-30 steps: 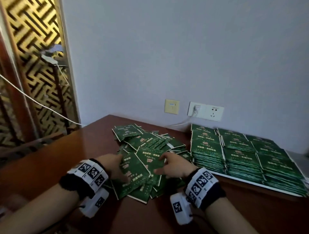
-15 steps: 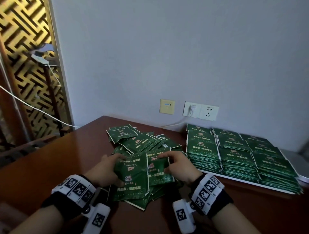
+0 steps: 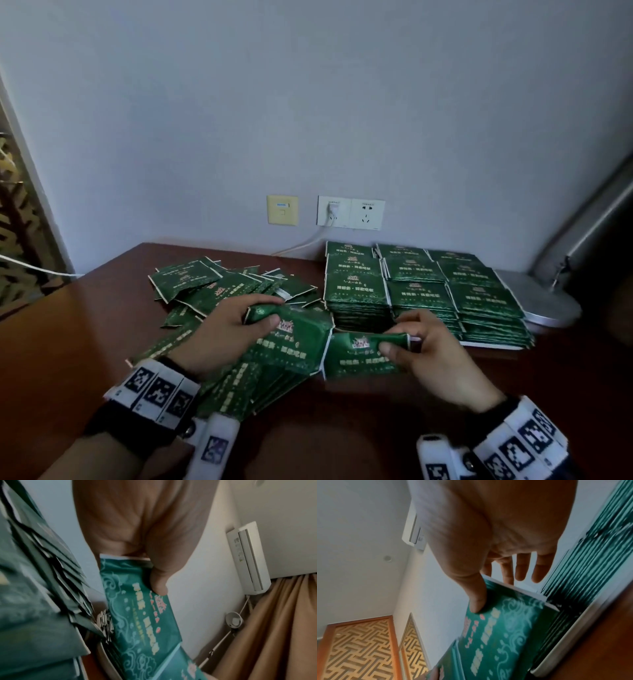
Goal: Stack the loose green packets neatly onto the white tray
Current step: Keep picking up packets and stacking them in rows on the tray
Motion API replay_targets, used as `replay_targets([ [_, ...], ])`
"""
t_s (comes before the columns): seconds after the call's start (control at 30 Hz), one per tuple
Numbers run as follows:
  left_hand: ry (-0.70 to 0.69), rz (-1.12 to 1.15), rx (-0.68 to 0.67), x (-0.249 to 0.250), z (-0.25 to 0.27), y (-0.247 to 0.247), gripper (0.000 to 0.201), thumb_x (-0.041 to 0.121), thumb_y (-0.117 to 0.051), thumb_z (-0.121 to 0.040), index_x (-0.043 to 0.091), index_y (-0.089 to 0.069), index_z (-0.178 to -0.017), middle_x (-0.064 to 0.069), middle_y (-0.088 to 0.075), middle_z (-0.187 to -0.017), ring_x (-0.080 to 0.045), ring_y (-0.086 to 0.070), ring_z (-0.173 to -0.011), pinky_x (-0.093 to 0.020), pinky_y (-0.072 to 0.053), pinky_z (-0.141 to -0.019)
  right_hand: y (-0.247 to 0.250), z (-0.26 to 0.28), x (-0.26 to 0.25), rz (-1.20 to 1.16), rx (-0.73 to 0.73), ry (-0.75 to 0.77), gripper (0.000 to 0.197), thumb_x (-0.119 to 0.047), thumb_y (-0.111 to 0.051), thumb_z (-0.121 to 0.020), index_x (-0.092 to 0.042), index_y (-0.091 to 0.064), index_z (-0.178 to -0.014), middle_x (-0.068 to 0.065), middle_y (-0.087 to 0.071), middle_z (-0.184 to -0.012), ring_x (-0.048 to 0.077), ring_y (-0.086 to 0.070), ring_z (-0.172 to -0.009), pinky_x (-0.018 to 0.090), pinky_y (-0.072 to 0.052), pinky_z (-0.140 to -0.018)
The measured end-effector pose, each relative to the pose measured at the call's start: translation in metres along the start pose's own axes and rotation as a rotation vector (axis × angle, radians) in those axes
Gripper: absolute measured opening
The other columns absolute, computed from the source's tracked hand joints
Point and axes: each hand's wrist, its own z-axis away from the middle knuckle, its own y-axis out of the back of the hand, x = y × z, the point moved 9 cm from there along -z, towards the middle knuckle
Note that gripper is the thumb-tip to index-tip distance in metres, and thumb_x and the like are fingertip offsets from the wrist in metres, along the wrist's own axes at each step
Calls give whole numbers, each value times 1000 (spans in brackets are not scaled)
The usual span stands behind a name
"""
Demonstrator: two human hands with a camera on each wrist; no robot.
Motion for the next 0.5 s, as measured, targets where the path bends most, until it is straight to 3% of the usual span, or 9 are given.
replay_targets([
  [0.07, -38, -7, -19, 8, -15, -24, 12, 23, -64, -95, 30, -72, -101, 20, -71, -73, -3, -62, -60, -21, -50, -61, 13, 0, 8, -26, 44, 10, 7, -25, -78, -83, -30, -75, -79, -14, -58, -119, -3, -52, -115, 25, -39, -98],
  [0.1, -39, -9, -17, 8, -20, -34, 10, 25, -64, -95, 32, -71, -96, 23, -71, -75, 1, -64, -63, -18, -49, -64, 16, -1, 13, -89, 65, -12, 4, -23, -76, -85, -26, -74, -83, -13, -64, -114, -1, -58, -108, 27, -44, -95],
  [0.13, -24, 3, -10, 7, -24, -43, 10, 25, -63, -95, 32, -70, -93, 26, -71, -76, 6, -63, -65, -13, -47, -63, 17, -3, 16, -176, 76, -30, 2, -20, -73, -87, -19, -72, -86, -9, -70, -100, 5, -64, -93, 29, -49, -86],
  [0.2, 31, 30, -13, -5, -30, -56, 6, 25, -66, -93, 28, -70, -95, 17, -73, -80, 8, -63, -65, -13, -47, -62, 14, -4, 22, -294, 84, -76, 15, -16, -67, -92, -6, -64, -81, 0, -65, -71, 13, -59, -67, 30, -47, -66],
  [0.27, 87, 26, -91, -22, -31, -67, 23, 23, -78, -84, 28, -69, -105, 10, -75, -92, 3, -69, -79, -21, -55, -74, 12, -6, 27, -280, 107, -93, 24, -17, -64, -94, -7, -54, -75, 1, -52, -63, 13, -48, -60, 31, -40, -60],
  [0.33, 136, 3, -203, -36, -28, -78, 53, 11, -87, -72, 29, -66, -117, 10, -74, -104, -3, -70, -94, -30, -57, -88, 10, -6, 33, -280, 126, -102, 22, -16, -62, -96, -10, -53, -76, -1, -50, -65, 11, -46, -61, 31, -39, -61],
  [0.37, 155, -17, -224, -42, -26, -79, 58, 5, -87, -69, 28, -66, -117, 10, -74, -105, -4, -70, -96, -32, -56, -90, 7, -7, 36, -293, 126, -110, 18, -14, -61, -96, -8, -55, -80, 0, -52, -68, 12, -47, -63, 31, -39, -63],
  [0.43, 142, -72, -210, -43, -26, -77, 44, 3, -86, -70, 24, -72, -105, 7, -76, -97, -7, -71, -90, -36, -57, -89, 3, -7, 36, -294, 112, -116, 7, -10, -61, -96, -7, -59, -89, 3, -55, -74, 13, -50, -68, 31, -41, -66],
  [0.5, 109, -118, -166, -38, -25, -73, 20, 12, -86, -73, 23, -75, -87, 1, -74, -87, -12, -70, -81, -36, -56, -80, -1, -6, 35, -293, 100, -110, 4, -7, -61, -95, -9, -61, -91, 8, -57, -75, 15, -51, -70, 32, -42, -68],
])
